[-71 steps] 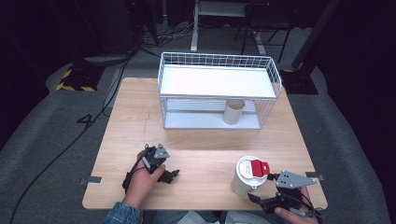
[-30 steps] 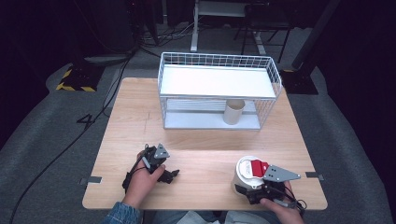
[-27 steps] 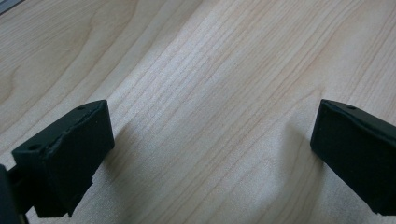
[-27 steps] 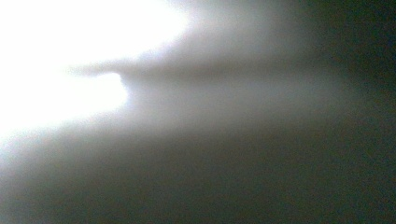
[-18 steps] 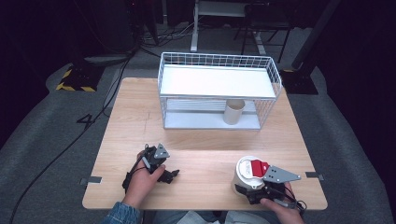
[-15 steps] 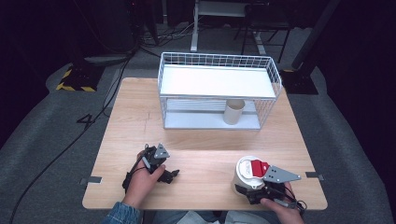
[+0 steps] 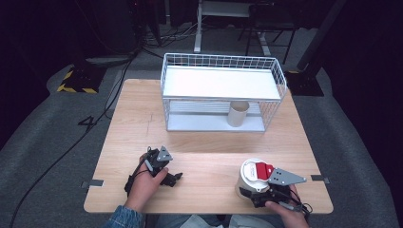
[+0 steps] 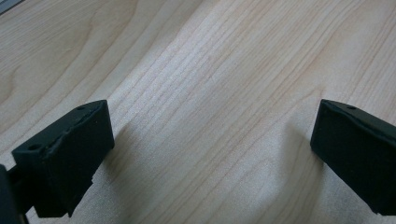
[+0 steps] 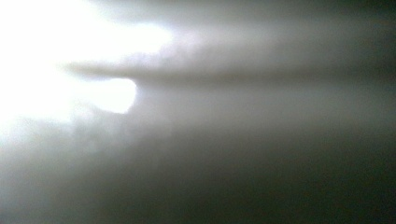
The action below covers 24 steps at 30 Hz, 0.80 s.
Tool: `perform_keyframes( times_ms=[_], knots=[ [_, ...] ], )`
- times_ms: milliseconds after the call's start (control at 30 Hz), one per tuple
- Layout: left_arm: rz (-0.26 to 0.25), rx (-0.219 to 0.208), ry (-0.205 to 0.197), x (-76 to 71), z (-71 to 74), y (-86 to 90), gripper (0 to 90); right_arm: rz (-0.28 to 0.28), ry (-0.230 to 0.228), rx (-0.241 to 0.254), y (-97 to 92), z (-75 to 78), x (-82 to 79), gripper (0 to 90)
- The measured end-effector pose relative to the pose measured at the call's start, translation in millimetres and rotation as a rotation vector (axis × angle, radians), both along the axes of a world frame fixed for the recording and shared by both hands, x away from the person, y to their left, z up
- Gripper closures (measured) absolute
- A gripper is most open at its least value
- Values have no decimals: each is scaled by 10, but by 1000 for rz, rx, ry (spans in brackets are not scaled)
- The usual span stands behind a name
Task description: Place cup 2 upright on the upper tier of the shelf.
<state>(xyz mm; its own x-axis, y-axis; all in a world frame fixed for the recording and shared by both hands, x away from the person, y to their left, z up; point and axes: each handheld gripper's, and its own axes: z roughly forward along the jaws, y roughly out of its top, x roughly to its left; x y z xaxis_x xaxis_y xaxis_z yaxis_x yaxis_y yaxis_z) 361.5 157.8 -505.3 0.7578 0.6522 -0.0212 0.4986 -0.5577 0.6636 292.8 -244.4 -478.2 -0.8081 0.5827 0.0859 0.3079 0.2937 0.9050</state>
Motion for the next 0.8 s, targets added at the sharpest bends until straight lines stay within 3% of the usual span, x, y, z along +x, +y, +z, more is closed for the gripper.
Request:
perform_keyframes(
  times_ms=[367,800],
  knots=[
    [0,-1,1,-1,0,-1,1,4,-12,16,-18,120,23,106],
    [0,0,0,0,0,0,1,-5,-29,-31,-50,429,131,105]
  ],
)
